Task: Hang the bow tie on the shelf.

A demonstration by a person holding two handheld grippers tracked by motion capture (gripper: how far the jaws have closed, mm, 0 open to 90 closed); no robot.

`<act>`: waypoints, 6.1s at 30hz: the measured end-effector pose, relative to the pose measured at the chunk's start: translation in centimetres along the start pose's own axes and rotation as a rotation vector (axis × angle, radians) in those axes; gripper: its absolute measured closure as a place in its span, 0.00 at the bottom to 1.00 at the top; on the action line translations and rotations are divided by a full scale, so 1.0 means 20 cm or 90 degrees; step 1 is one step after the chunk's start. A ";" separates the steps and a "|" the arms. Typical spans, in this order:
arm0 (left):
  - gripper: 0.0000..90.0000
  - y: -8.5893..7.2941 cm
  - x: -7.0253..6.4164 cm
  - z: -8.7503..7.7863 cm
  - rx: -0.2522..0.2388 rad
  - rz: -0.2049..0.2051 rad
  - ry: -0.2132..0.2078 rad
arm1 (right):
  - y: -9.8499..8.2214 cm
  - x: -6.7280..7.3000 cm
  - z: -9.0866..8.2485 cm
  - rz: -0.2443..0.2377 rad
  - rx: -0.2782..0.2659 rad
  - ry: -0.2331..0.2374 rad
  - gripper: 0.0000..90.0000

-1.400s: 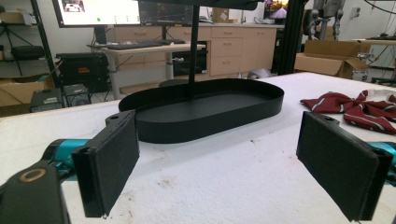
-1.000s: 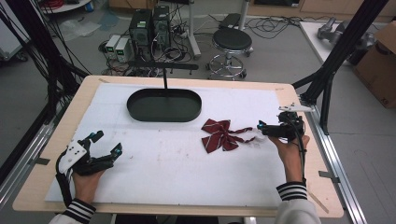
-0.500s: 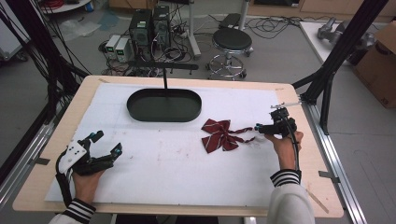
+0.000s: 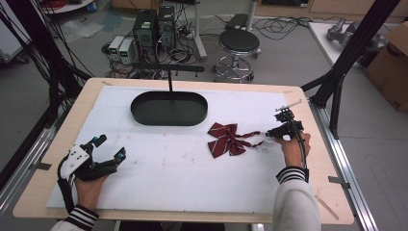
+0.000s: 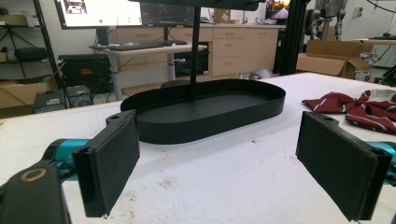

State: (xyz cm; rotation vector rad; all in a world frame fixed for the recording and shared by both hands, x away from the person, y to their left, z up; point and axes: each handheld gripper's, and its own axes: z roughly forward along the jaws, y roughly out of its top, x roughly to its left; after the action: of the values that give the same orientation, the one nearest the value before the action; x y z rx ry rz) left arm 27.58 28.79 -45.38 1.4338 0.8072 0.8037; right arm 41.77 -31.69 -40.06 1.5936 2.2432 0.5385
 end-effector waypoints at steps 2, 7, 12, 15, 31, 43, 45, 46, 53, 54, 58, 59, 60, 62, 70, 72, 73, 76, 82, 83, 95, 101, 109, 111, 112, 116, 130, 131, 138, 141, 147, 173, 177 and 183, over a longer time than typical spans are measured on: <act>0.15 0.00 0.00 0.00 0.000 -0.001 0.000 | 0.00 0.00 0.00 0.001 0.007 -0.002 0.50; 0.15 0.00 0.00 0.00 0.000 0.000 0.002 | -0.01 -0.02 0.02 0.009 0.035 -0.005 0.59; 0.15 0.00 0.00 0.00 0.000 0.000 0.002 | -0.01 -0.02 0.04 0.013 0.054 0.005 0.65; 0.15 0.00 0.00 0.00 -0.001 0.000 0.002 | -0.01 -0.03 0.04 0.015 0.061 0.015 0.68; 0.15 0.00 0.00 0.00 -0.001 -0.001 0.002 | -0.02 -0.03 0.06 0.036 0.083 0.038 0.74; 0.15 0.00 0.00 0.00 -0.001 -0.001 0.002 | -0.01 0.00 0.06 0.025 0.096 0.029 0.97; 0.15 0.00 0.00 0.00 -0.001 -0.001 0.001 | 0.00 0.01 0.06 0.013 0.093 0.026 0.97; 0.15 0.00 0.00 0.00 -0.001 -0.001 0.001 | 0.00 0.01 0.06 0.013 0.087 0.025 0.97; 0.15 0.00 0.00 0.00 -0.001 0.000 0.001 | 0.01 0.03 0.01 -0.005 0.033 0.035 0.97; 0.15 0.00 0.00 0.00 -0.001 0.000 0.002 | 0.02 0.04 -0.01 -0.013 0.014 0.037 0.97; 0.15 0.00 0.00 0.00 -0.001 0.000 0.001 | 0.03 0.06 -0.05 -0.027 -0.030 0.038 0.97; 0.15 0.00 0.00 0.00 -0.001 0.000 0.002 | 0.03 0.06 -0.05 -0.027 -0.030 0.038 0.97; 0.15 0.00 0.00 0.00 -0.001 0.000 0.002 | 0.04 0.07 -0.07 -0.030 -0.044 0.036 0.97; 0.15 0.00 0.00 0.00 0.000 0.000 0.002 | 0.05 0.11 -0.10 -0.058 -0.085 0.025 0.97; 0.15 0.00 0.00 0.00 0.000 0.001 0.001 | 0.07 0.15 -0.20 -0.069 -0.230 0.055 0.97; 0.15 0.00 0.00 0.00 0.003 0.005 0.000 | 0.08 0.17 -0.23 -0.078 -0.279 0.056 0.97; 0.15 0.00 0.00 0.00 0.003 0.004 0.001 | 0.08 0.17 -0.23 -0.078 -0.279 0.056 0.97; 0.15 0.00 0.00 0.00 0.002 0.004 0.001 | 0.08 0.20 -0.25 -0.087 -0.313 0.048 0.97; 0.15 0.00 0.00 0.00 0.002 0.005 0.002 | 0.11 0.24 -0.31 -0.087 -0.387 0.071 0.97; 0.15 0.00 0.00 0.00 0.002 0.005 0.002 | 0.11 0.24 -0.31 -0.087 -0.387 0.071 0.97; 0.15 0.00 -0.01 0.00 0.004 0.009 0.003 | 0.23 0.40 -0.35 -0.107 -0.460 0.137 0.97; 0.15 0.00 -0.01 0.00 0.005 0.009 0.003 | 0.32 0.51 -0.40 -0.116 -0.492 0.173 0.97; 0.15 0.00 -0.01 0.00 0.005 0.009 0.004 | 0.43 0.62 -0.44 -0.139 -0.512 0.189 0.97; 0.15 0.00 -0.01 0.00 0.005 0.009 0.004 | 0.47 0.65 -0.44 -0.144 -0.514 0.195 0.97; 0.15 0.00 -0.01 0.00 0.005 0.009 0.004 | 0.48 0.66 -0.44 -0.146 -0.516 0.195 0.97; 0.15 0.00 -0.01 0.00 0.004 0.010 0.004 | 0.53 0.71 -0.44 -0.154 -0.521 0.199 0.97; 0.15 0.00 -0.01 0.00 -0.002 0.007 0.005 | 0.76 0.83 -0.40 -0.161 -0.524 0.200 0.97; 0.15 0.00 -0.01 0.00 -0.002 0.006 0.005 | 0.76 0.83 -0.40 -0.161 -0.524 0.200 0.97; 0.15 0.00 0.00 0.00 -0.002 0.006 0.004 | 0.85 0.87 -0.36 -0.161 -0.525 0.194 0.97; 0.15 0.00 0.00 0.00 -0.002 0.006 0.004 | 0.89 0.89 -0.37 -0.168 -0.537 0.186 0.97; 0.15 0.00 0.00 0.00 -0.001 0.003 0.002 | 0.92 0.89 -0.36 -0.166 -0.537 0.174 0.97; 0.15 0.00 -0.01 0.00 -0.001 0.004 0.002 | 1.00 0.80 -0.17 -0.150 -0.497 0.139 0.97; 0.16 0.00 -0.01 0.00 -0.001 0.004 0.002 | 0.99 0.80 -0.13 -0.150 -0.470 0.130 0.96; 0.15 0.00 0.00 0.00 0.000 0.005 0.002 | 0.93 0.79 -0.06 -0.149 -0.446 0.126 0.96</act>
State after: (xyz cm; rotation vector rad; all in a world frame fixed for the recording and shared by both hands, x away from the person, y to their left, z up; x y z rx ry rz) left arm 27.53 28.71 -45.38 1.4365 0.8054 0.8120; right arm 51.49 -11.21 -30.83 0.9431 1.9909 1.2793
